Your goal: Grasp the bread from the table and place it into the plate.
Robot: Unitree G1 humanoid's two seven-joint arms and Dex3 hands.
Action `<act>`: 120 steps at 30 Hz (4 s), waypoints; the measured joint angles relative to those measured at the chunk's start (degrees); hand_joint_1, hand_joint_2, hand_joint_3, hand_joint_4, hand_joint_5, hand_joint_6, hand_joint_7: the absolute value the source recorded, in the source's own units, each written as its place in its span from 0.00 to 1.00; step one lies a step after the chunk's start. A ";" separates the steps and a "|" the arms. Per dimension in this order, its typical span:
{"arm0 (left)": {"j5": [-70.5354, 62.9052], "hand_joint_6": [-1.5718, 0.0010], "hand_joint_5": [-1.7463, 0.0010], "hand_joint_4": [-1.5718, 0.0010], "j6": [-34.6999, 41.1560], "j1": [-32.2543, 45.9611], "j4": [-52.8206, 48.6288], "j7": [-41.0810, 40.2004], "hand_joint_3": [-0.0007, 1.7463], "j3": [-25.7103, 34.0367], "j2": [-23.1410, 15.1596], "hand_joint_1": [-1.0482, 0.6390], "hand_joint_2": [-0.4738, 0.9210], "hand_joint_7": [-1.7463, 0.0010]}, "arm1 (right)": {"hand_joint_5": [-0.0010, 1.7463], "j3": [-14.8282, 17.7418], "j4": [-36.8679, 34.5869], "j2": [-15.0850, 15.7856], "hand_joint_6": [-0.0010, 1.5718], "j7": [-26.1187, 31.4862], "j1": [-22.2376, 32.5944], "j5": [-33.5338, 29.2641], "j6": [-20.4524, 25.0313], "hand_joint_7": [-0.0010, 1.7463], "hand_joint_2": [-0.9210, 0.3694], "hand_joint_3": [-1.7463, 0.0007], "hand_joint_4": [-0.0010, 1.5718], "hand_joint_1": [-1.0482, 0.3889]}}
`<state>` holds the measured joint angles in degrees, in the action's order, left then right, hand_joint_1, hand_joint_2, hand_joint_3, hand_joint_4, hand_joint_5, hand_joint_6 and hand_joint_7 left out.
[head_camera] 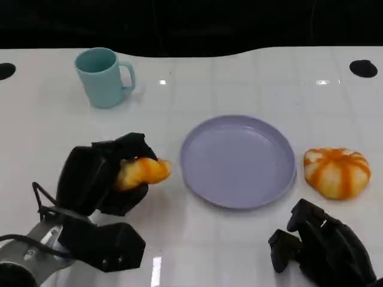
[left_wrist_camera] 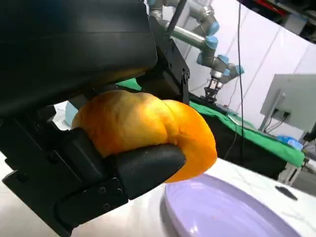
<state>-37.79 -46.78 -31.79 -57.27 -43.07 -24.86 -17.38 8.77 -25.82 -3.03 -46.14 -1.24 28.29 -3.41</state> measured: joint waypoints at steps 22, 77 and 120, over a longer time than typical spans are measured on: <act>-3.90 0.34 0.00 0.18 2.73 -18.45 -9.60 0.81 0.71 -3.68 14.14 0.14 0.92 0.00 | 0.96 -0.06 -0.95 0.03 0.43 -0.12 -0.39 0.00 -0.70 0.83 0.00 0.87 0.50 0.34; 41.62 0.65 0.22 0.68 2.16 3.31 15.53 64.80 0.22 12.92 15.50 0.14 1.00 0.44 | 0.97 -0.11 -0.56 0.04 0.43 -0.20 -0.25 0.11 -0.60 0.82 0.00 0.86 0.49 0.35; 69.66 0.48 0.02 0.42 44.12 38.47 50.30 81.69 0.10 20.62 20.51 0.17 1.00 0.16 | 0.98 0.15 -0.04 0.80 0.43 -1.30 0.75 0.28 0.08 0.83 0.00 0.86 0.48 0.35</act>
<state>31.87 -2.66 6.68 -6.98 38.62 -4.24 3.13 8.93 -25.86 -2.24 -47.44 -0.48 28.57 -3.33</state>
